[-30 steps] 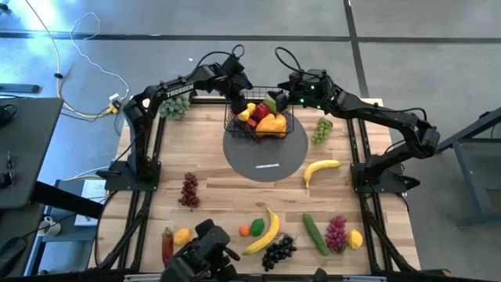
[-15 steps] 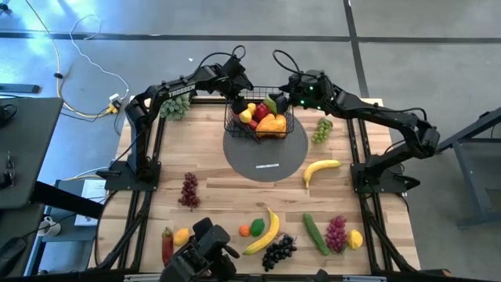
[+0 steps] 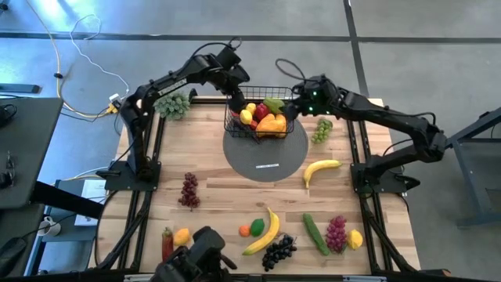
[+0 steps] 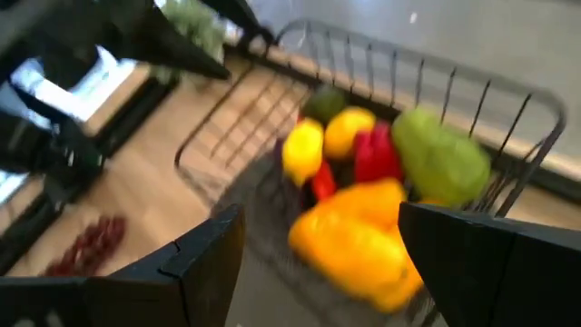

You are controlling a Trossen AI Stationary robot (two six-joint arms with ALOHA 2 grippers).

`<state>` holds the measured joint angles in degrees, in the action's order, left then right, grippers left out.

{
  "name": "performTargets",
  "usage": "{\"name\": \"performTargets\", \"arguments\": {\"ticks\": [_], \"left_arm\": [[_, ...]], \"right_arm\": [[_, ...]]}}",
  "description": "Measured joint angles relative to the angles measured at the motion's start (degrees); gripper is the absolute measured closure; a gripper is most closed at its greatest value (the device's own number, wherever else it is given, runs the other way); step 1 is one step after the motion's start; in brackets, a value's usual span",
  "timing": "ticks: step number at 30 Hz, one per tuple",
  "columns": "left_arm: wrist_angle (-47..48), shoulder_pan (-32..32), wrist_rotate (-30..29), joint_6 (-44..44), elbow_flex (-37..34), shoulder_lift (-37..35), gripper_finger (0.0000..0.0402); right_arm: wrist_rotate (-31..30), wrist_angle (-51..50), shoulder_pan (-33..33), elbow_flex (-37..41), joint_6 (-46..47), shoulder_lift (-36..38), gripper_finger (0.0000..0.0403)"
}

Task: Build produce basket
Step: Put the cucumber into the wire basket

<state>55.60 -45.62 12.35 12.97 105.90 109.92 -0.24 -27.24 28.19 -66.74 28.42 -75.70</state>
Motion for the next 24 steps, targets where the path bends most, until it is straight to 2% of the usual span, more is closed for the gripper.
{"name": "performTargets", "arguments": {"ticks": [3,13,24], "left_arm": [[0.2,0.5,4.5,-2.2,-1.1,-2.0,0.0149],[0.2,6.2,4.5,-5.9,-9.4,-7.7,0.0149],[-7.0,14.4,2.0,-11.4,-20.4,-14.6,0.0149]], "right_arm": [[0.6,-4.2,-2.2,0.0,1.6,0.4,0.013],[0.7,-16.3,-11.3,0.0,8.9,0.4,0.013],[1.2,-25.0,-22.1,0.0,19.6,0.4,0.013]]}}
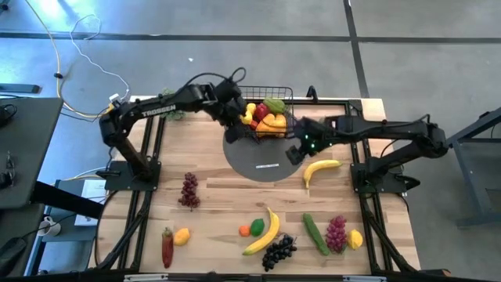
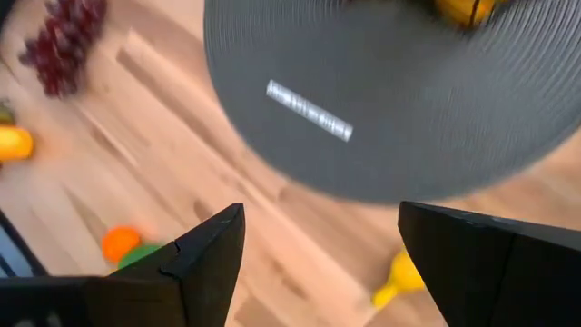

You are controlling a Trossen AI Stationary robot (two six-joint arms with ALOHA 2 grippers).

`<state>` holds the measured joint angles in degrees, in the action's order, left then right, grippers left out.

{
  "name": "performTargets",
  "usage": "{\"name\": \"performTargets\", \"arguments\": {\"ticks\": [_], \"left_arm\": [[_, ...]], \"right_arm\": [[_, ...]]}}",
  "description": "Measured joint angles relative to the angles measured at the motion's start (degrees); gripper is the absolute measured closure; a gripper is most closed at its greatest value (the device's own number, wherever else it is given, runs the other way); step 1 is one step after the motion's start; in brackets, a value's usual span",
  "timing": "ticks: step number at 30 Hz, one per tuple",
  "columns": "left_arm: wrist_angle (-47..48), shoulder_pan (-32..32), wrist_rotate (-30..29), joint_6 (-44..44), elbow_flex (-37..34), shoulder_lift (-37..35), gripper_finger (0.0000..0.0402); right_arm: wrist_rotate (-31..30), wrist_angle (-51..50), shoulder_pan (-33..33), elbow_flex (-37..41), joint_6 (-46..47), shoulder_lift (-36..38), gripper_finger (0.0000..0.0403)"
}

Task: Build produce basket
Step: Put the cucumber into the wire basket

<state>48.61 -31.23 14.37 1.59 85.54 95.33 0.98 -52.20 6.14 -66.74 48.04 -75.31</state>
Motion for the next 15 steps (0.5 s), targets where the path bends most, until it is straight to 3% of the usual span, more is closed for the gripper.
{"name": "performTargets", "arguments": {"ticks": [7,15], "left_arm": [[-6.6,3.9,0.0,-2.8,-7.7,-5.9,0.0149],[-6.4,7.2,-0.1,-4.6,-12.2,-12.2,0.0149]], "right_arm": [[-1.9,-3.2,-8.1,0.0,9.9,0.0,0.013],[-3.8,-5.5,-18.1,0.0,24.7,-0.3,0.013]]}}
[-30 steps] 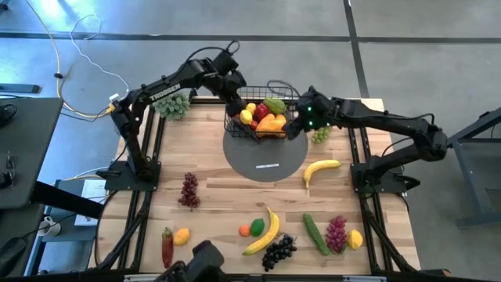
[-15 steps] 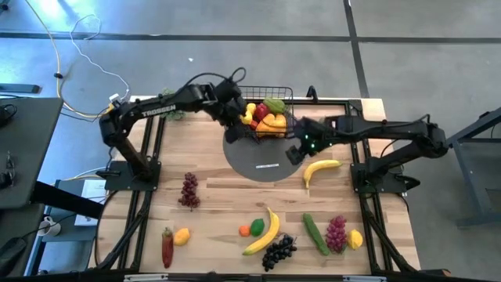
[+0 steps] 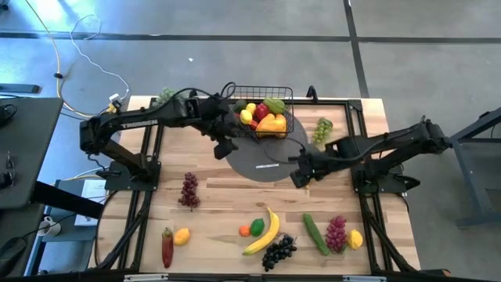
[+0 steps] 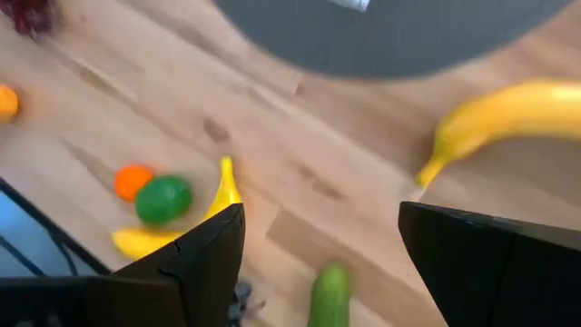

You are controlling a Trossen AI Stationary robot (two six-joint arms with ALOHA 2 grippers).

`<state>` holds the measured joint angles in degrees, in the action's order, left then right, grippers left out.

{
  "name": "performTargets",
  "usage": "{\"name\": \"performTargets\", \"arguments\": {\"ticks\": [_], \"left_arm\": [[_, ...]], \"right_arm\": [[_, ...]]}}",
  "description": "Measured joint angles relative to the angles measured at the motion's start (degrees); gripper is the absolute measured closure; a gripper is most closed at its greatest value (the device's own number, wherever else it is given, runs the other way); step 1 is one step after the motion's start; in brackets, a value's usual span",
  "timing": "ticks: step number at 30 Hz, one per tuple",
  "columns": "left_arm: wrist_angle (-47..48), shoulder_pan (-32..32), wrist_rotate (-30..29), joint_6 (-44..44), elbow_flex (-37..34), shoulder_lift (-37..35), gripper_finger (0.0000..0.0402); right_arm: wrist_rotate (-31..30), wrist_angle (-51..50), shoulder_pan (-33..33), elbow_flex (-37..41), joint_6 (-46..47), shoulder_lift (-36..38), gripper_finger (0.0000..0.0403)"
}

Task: Build produce basket
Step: Put the cucumber into the wire basket

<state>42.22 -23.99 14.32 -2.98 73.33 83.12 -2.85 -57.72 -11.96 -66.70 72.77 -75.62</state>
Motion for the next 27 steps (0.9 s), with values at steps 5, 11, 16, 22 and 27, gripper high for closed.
{"name": "performTargets", "arguments": {"ticks": [5,11,16,22,27], "left_arm": [[-0.4,2.6,-0.2,0.0,-0.2,-2.6,0.0149],[-0.5,5.3,-0.2,0.0,-0.2,-4.2,0.0149],[0.0,7.3,-0.2,0.0,-0.2,-4.1,0.0149],[0.0,9.4,-0.2,0.0,-0.2,-4.1,0.0149],[0.0,10.2,-0.2,0.0,-0.2,-4.1,0.0149]], "right_arm": [[0.4,-0.6,-6.0,0.0,6.6,-2.7,0.013],[3.2,-0.5,-11.9,0.0,12.4,-7.9,0.013],[5.3,-0.2,-15.4,0.0,16.5,-12.7,0.013],[7.7,1.8,-18.5,0.1,21.2,-18.6,0.013],[9.1,3.3,-20.3,0.1,24.8,-23.0,0.0131]]}}
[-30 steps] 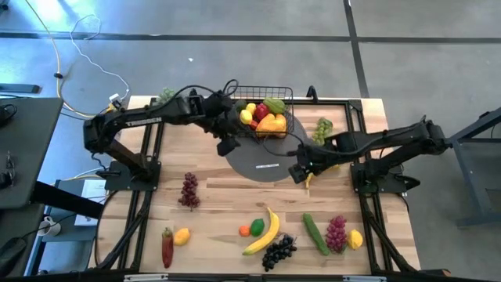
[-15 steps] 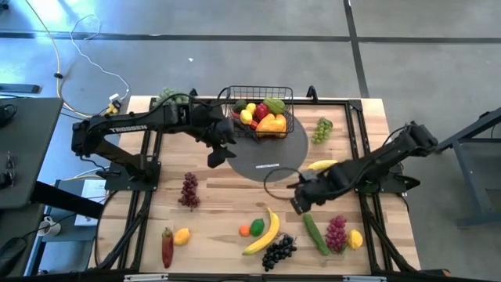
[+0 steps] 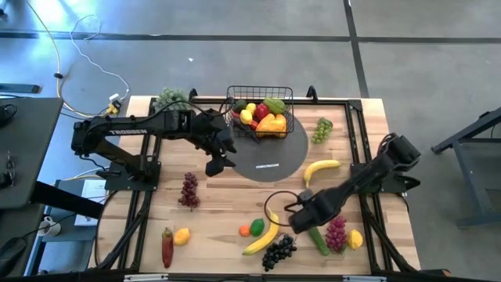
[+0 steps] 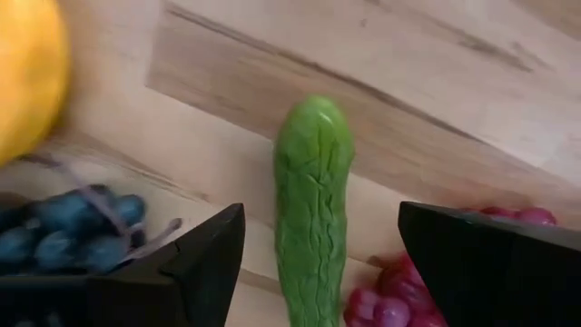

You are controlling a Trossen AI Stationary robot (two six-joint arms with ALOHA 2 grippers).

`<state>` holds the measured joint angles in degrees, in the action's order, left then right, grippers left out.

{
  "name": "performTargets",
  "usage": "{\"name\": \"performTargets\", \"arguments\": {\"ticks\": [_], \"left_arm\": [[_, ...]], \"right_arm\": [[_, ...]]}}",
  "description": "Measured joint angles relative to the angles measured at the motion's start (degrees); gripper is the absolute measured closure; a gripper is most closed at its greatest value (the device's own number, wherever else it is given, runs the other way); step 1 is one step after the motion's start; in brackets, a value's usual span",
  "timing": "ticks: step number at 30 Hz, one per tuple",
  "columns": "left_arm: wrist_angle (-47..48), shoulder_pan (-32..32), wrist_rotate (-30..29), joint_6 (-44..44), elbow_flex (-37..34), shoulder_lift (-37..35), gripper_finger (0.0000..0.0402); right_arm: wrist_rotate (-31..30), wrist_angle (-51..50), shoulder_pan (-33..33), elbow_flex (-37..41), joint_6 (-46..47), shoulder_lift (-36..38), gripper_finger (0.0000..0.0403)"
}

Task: Build produce basket
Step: Put the cucumber into the wire basket

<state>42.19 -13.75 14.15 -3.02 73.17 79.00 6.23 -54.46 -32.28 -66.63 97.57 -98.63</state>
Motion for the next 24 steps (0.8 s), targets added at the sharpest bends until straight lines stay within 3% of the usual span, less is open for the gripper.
{"name": "performTargets", "arguments": {"ticks": [6,19,24], "left_arm": [[0.0,0.0,0.0,0.0,0.0,0.0,0.0149],[0.0,0.0,-2.6,0.0,0.0,0.0,0.0149],[0.9,0.0,-3.1,0.0,0.0,0.0,0.0149]], "right_arm": [[1.4,2.2,-1.1,0.0,1.0,-4.1,0.0167],[1.5,2.5,-1.1,0.0,1.2,-6.6,0.0324],[-0.8,2.7,-1.1,-0.3,1.4,-5.1,0.0339]]}}
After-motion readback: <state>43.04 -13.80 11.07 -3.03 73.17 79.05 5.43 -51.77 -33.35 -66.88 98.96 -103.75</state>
